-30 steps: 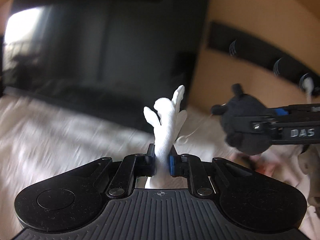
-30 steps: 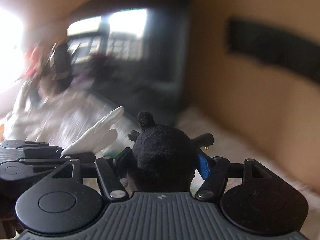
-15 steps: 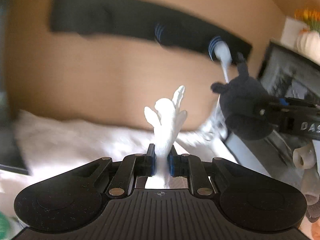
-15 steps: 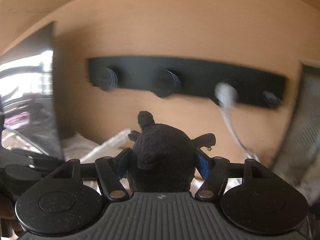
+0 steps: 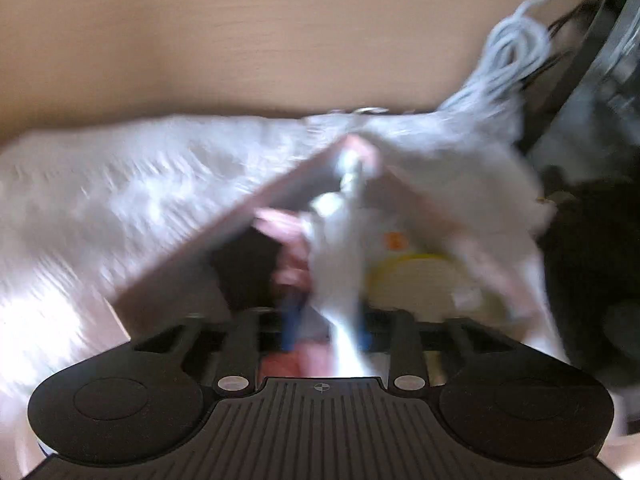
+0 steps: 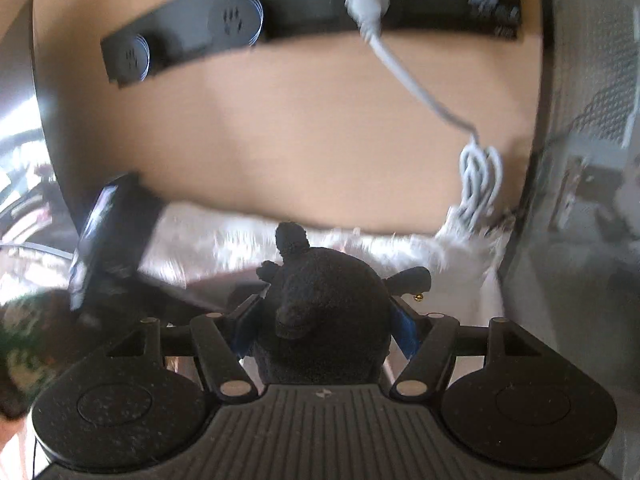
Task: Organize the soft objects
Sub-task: 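Carry the gloves and plush toy into the pink box and open both tools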
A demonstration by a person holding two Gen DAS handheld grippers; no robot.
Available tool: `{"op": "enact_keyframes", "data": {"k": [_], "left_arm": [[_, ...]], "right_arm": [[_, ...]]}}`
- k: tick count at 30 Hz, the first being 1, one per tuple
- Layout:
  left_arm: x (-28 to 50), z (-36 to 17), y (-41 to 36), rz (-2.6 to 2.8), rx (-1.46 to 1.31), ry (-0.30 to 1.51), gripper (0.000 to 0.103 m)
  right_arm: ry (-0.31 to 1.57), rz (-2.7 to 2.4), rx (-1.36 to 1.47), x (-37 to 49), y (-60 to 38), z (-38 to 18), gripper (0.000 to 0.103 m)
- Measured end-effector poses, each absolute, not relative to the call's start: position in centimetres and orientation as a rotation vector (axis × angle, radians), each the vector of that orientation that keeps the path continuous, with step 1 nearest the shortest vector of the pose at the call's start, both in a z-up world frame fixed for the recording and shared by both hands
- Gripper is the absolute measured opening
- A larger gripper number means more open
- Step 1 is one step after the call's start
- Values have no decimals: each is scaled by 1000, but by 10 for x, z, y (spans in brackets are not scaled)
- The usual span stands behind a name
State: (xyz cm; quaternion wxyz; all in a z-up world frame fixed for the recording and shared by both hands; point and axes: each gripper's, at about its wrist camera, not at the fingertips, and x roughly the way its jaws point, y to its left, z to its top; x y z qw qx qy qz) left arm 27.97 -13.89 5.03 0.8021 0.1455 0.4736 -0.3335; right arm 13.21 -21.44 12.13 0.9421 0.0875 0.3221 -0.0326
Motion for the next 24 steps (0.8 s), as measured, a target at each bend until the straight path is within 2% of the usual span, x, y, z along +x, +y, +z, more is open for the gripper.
{"op": "enact_keyframes", "data": {"k": [3, 14, 17, 21, 24], "left_arm": [[295, 47, -135, -708, 289, 1022, 41], [295, 110, -68, -808, 23, 944, 39], [305, 104, -76, -835, -50, 1005, 37], [311, 72, -107, -771, 33, 1117, 23], [316, 52, -120, -725, 73, 1163, 25]], "right_arm": [[688, -39, 164, 142, -207, 106, 67], [798, 41, 192, 182, -189, 60, 67], [806, 62, 126, 187, -173, 47, 69], [794, 57, 81, 182, -166, 44, 69], [795, 49, 54, 176, -165, 42, 71]]}}
